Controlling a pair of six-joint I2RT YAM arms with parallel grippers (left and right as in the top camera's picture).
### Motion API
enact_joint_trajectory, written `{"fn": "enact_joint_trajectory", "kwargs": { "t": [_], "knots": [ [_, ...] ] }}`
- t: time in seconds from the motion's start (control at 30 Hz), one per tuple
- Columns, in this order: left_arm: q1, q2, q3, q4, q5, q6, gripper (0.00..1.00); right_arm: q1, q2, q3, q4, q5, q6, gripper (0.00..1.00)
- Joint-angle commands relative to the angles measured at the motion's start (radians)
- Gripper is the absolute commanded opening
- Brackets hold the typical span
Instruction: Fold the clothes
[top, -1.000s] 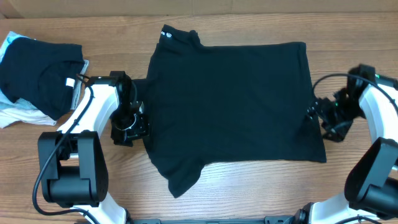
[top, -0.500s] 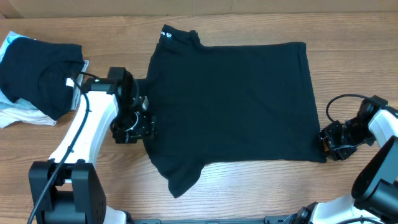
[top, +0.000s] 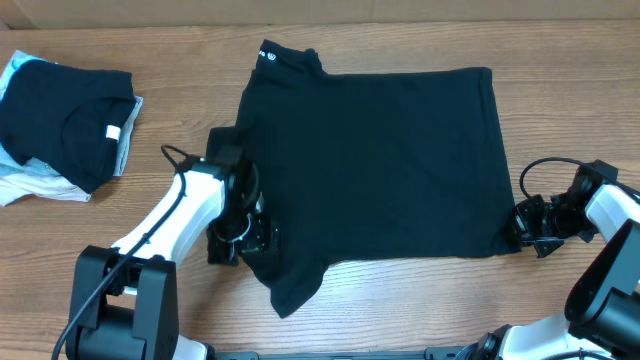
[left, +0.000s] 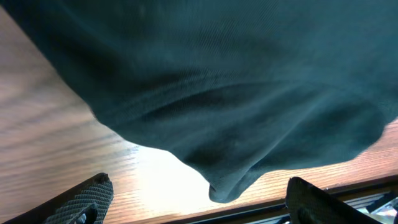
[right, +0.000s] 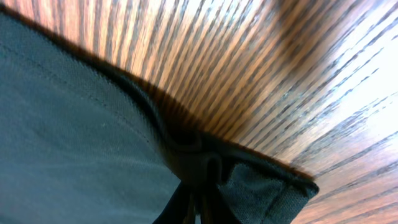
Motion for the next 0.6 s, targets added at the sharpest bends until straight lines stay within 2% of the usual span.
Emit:
{"fn": "enact_joint_trajectory", "kwargs": {
  "t": [0.0,0.2,0.3,0.4,0.57],
  "knots": [
    [-0.007,-0.01,-0.06,0.026,0.075,-0.074,0.91,0.0,-0.005,-0.01,-0.011,-0.029,-0.003,0.04],
    [-0.008,-0.01,-0.124,0.061,0.138,-0.117,0.91,0.0,-0.006,-0.005,-0.004,-0.148,-0.109,0.04],
    [-0.021,-0.01,-0.153,0.09,0.199,-0.117,0.88,0.0,-0.006,-0.005,-0.003,-0.15,-0.109,0.04],
    [-0.057,-0.01,-0.17,0.092,0.199,-0.118,0.87,0.0,-0.006,-0.005,-0.007,-0.15,-0.109,0.04],
    [-0.13,-0.01,-0.174,0.105,0.197,-0.145,0.77,0.0,-0.006,-0.005,-0.006,-0.15,-0.108,0.04]
  ]
}}
